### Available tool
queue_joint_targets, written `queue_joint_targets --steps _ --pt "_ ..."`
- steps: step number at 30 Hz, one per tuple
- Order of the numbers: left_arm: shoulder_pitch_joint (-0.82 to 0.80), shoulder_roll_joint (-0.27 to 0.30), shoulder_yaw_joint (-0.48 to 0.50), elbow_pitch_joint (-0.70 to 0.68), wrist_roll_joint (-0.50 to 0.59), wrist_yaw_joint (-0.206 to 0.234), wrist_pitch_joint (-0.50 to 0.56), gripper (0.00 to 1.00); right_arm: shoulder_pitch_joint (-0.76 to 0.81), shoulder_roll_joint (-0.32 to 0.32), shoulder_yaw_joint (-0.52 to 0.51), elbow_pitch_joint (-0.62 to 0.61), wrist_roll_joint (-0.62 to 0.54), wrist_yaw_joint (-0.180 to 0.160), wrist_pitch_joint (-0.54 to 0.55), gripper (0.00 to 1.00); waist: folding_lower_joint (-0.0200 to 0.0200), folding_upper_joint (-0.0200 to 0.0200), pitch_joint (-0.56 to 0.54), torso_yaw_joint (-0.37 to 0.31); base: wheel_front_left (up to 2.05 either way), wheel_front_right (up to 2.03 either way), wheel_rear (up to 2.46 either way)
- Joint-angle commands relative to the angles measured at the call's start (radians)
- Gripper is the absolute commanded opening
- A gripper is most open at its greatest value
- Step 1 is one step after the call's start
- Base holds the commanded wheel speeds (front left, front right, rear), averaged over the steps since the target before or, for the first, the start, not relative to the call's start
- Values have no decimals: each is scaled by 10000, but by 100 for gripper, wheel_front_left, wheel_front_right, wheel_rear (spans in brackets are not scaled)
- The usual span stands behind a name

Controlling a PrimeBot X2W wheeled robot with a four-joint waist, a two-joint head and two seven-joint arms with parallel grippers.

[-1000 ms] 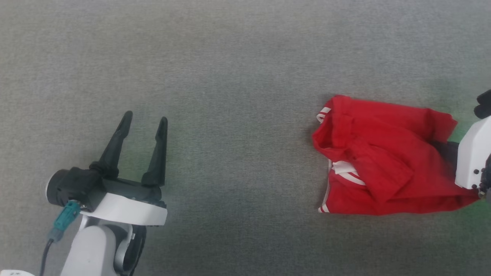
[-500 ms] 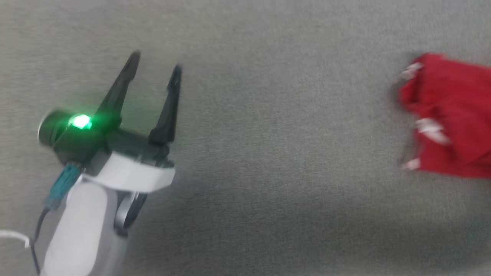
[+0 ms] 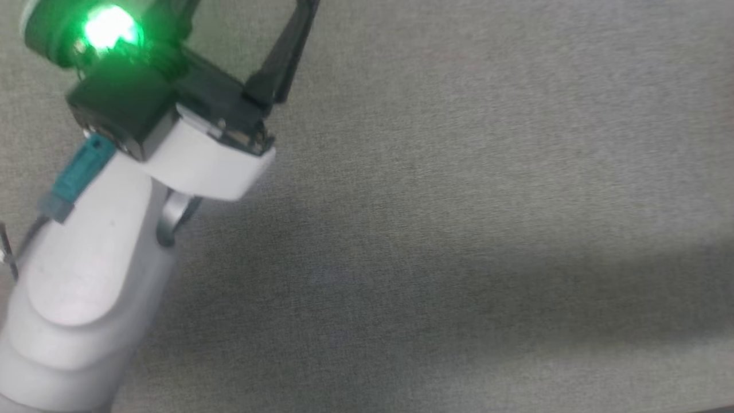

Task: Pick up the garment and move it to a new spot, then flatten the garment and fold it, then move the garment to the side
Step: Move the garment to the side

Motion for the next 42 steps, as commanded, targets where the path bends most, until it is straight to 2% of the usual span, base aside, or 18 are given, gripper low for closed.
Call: queue_joint_targets --steps 1,13,14,16,19,26,29,36,42 --pt "-147 54 -26 3 -67 -15 -41 100 -216 39 -44 252 -204 -18 -176 0 0 0 185 72 0 0 0" --pt "-836 181 -251 258 -26 -15 -41 100 -2121 638 48 3130 -1520 -17 -2363 0 0 0 578 25 0 0 0" --pt "-816 167 -242 263 -34 -15 -41 100 -2192 632 98 3247 -1595 -17 -2503 20 0 0 562 22 0 0 0" --pt "-696 148 -186 310 -65 -15 -41 100 -2314 613 263 3498 -1747 -17 -2758 100 0 0 474 28 0 0 0" --pt "-439 31 -61 350 -91 -15 -41 100 -2397 631 569 3754 -1902 -17 -3099 100 0 0 239 70 0 0 0" --pt "564 -221 585 385 -124 -15 -41 100 -2266 1021 1274 3577 -1475 -17 -3993 100 0 0 -450 157 0 0 0" --pt "1269 -425 915 449 -179 -15 -41 100 -1896 1490 1777 3314 -957 -17 -4248 100 0 0 -986 289 0 0 0" --pt "3140 -839 1854 610 -272 -15 -41 100 -536 2270 3496 1702 172 -17 -4932 100 0 0 -2238 695 0 0 0" --pt "4545 -1125 2334 1135 -306 -15 -41 100 802 2607 4508 339 785 -17 -5507 100 0 0 -3293 1073 0 0 0"
